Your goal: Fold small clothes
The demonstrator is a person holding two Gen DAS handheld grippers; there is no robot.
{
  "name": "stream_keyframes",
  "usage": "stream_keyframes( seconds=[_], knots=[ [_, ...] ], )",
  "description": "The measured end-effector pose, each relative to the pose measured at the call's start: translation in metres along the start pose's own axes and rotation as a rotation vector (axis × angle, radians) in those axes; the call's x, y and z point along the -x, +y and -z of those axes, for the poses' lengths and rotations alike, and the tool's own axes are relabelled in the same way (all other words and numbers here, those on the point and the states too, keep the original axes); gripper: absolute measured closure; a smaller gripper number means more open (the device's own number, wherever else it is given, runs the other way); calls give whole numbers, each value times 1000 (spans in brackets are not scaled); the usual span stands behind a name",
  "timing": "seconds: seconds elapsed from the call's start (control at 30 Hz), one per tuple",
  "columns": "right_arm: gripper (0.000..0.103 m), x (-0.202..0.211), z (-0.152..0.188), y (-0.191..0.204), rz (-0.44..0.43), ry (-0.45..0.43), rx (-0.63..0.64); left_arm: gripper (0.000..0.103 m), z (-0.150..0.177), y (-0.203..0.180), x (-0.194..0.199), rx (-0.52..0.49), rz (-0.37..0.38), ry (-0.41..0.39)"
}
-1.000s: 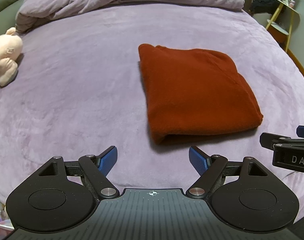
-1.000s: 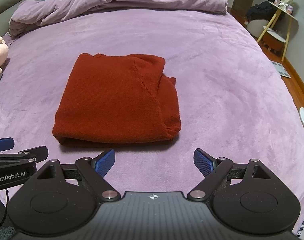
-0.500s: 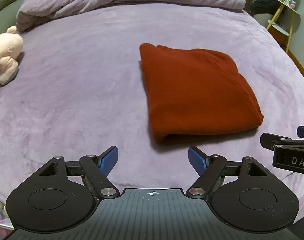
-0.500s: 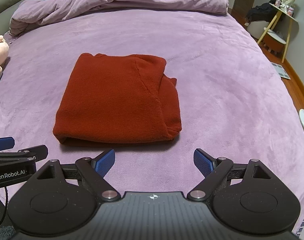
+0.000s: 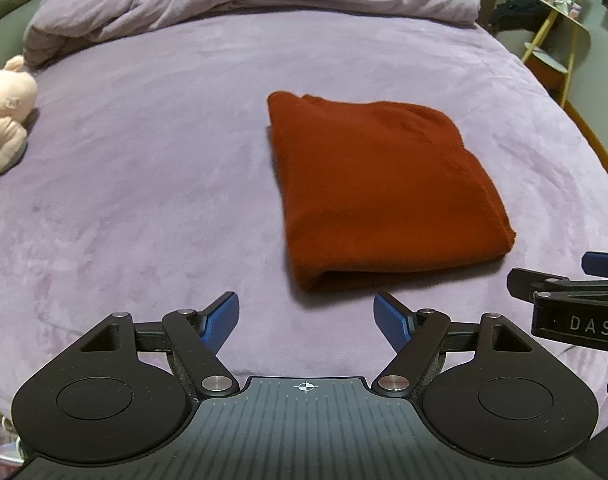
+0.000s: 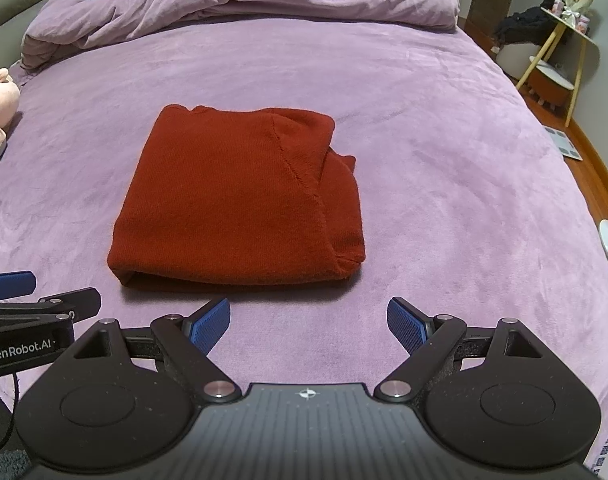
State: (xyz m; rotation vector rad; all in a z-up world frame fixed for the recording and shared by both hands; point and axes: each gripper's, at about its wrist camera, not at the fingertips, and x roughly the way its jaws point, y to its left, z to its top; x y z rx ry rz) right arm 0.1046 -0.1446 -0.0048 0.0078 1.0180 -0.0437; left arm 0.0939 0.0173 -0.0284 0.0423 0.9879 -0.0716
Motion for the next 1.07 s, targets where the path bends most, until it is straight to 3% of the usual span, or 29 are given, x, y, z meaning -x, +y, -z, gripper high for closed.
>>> stream_keyframes(
  seconds=[0.57, 1.07],
  knots=[
    [17, -1, 0, 2, 9, 1, 8, 22, 3, -10, 3, -62, -80, -19],
    [17, -3, -1, 2, 13, 6, 11, 22, 1, -11, 1, -62, -89, -8]
  ],
)
